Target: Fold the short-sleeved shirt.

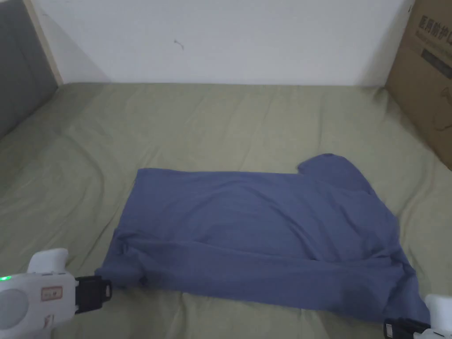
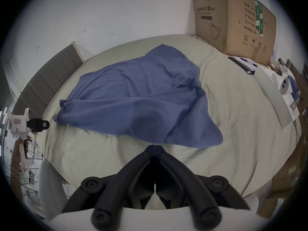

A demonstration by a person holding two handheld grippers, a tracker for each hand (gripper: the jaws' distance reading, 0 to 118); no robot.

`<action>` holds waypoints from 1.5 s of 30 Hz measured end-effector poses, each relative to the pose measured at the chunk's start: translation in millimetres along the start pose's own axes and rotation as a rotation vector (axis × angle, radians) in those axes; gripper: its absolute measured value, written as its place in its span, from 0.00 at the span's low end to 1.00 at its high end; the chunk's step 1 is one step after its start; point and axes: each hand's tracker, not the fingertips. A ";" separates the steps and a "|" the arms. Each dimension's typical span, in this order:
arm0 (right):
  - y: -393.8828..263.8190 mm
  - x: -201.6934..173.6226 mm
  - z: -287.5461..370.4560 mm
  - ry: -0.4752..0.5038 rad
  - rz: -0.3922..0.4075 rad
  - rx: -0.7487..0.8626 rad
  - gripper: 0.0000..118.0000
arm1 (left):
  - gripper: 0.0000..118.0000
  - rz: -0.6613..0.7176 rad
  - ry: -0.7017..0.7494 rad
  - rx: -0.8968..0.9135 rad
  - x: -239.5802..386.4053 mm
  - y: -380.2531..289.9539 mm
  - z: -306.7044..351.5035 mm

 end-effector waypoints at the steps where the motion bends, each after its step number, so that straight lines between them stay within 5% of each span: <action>1: -0.8 -1.2 2.5 -0.002 -0.010 -0.001 0.00 | 0.63 0.013 -0.007 0.003 -1.4 5.6 -5.1; 8: -12.8 18.3 9.8 -0.035 -0.064 -0.024 0.00 | 0.60 0.059 -0.006 -0.088 -5.3 27.2 -59.0; 11: -14.8 30.4 15.3 -0.060 -0.077 -0.026 0.00 | 0.32 -0.091 0.118 -0.080 11.3 21.0 -65.8; 13: -12.8 37.3 20.6 -0.075 -0.080 -0.017 0.00 | 0.11 -0.085 0.071 -0.073 22.8 19.9 -57.5; 17: 3.0 52.4 14.3 -0.078 -0.092 0.002 0.04 | 0.05 -0.104 0.079 -0.096 28.8 27.9 -52.6; 20: 20.3 63.1 -11.3 -0.118 -0.048 -0.008 0.78 | 0.05 -0.122 0.070 -0.089 30.3 29.6 -42.6; 21: 24.7 66.3 -20.9 -0.149 -0.026 -0.021 0.85 | 0.05 -0.121 0.065 -0.086 30.0 30.4 -39.0; 25: 37.7 78.3 -57.6 -0.177 -0.001 -0.054 0.81 | 0.05 -0.086 0.023 -0.067 23.6 35.1 -26.7; 26: 39.4 79.3 -65.9 -0.163 -0.026 -0.104 0.73 | 0.05 -0.081 0.015 -0.064 22.7 36.0 -24.6; 27: 40.4 77.2 -69.5 -0.133 -0.054 -0.135 0.52 | 0.05 -0.077 0.010 -0.064 22.8 36.9 -23.1; 29: 37.6 69.4 -72.5 -0.105 -0.027 -0.118 0.34 | 0.05 -0.078 0.013 -0.062 22.1 39.0 -21.1; 30: 36.6 62.6 -72.6 -0.142 0.046 -0.115 0.09 | 0.05 -0.081 0.011 -0.062 23.1 39.2 -19.3; 31: 37.0 58.4 -72.3 -0.138 0.091 -0.113 0.07 | 0.05 -0.085 0.009 -0.061 24.3 39.1 -17.7; 42: 52.6 89.1 17.2 -0.049 -0.047 -0.070 0.07 | 0.05 -0.168 -0.029 -0.051 9.3 25.9 27.5; 45: 39.4 92.2 47.6 -0.028 -0.023 -0.103 0.07 | 0.05 -0.213 -0.040 -0.087 5.9 6.4 43.4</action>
